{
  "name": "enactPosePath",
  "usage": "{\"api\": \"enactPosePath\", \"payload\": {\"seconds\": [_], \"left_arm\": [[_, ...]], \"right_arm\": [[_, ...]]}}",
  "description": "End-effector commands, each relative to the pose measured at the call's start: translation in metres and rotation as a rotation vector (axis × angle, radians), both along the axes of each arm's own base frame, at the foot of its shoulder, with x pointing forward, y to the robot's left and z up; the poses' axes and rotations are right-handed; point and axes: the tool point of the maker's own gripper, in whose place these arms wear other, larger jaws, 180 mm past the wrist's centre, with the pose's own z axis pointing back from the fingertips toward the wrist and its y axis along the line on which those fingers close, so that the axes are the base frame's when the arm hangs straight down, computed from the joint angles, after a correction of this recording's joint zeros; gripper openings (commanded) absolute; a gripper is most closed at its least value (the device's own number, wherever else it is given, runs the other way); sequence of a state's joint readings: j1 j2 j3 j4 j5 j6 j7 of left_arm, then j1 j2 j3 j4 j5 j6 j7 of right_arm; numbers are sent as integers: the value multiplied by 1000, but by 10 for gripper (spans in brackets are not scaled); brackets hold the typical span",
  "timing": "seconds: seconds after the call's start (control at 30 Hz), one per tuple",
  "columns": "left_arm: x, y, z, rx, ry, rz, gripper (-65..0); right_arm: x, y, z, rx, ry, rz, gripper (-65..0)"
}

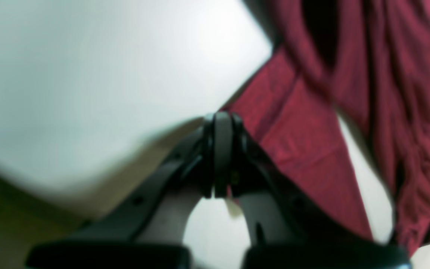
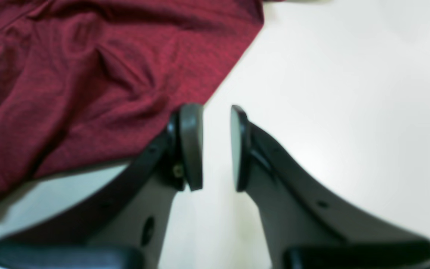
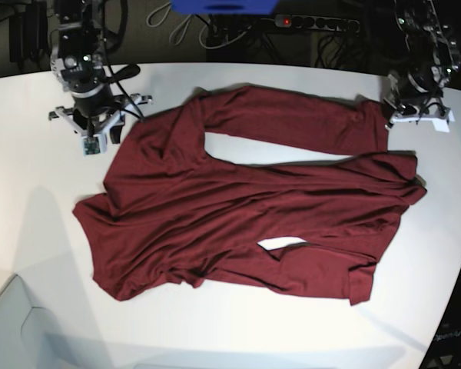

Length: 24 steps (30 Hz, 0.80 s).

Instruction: Layout the t-shirt on the table in an organized manner, then fold the t-shirt properly

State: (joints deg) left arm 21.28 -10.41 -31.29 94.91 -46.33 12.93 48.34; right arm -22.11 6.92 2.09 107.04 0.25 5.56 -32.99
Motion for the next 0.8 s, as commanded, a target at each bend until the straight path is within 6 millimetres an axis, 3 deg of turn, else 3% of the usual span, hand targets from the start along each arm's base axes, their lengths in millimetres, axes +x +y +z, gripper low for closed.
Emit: {"api": "enactPosePath", "payload": {"seconds": [0.0, 0.23, 0.43, 0.67, 0.77], "left_arm": [[11, 0, 24, 19, -64, -16, -649], [29, -22, 90, 90, -234, -102, -649], [29, -32, 103, -2, -285, -106, -650], [18, -6, 118, -59, -333, -11, -650], [14, 15, 126, -28, -351, 40, -650]], "right_arm": [[7, -1, 12, -3, -50, 3, -510], [10, 3, 13, 4, -56, 6, -510], [10, 3, 12, 4, -56, 6, -510], [10, 6, 13, 7, -55, 22, -510], [7, 27, 9, 41, -35, 111, -510]]}}
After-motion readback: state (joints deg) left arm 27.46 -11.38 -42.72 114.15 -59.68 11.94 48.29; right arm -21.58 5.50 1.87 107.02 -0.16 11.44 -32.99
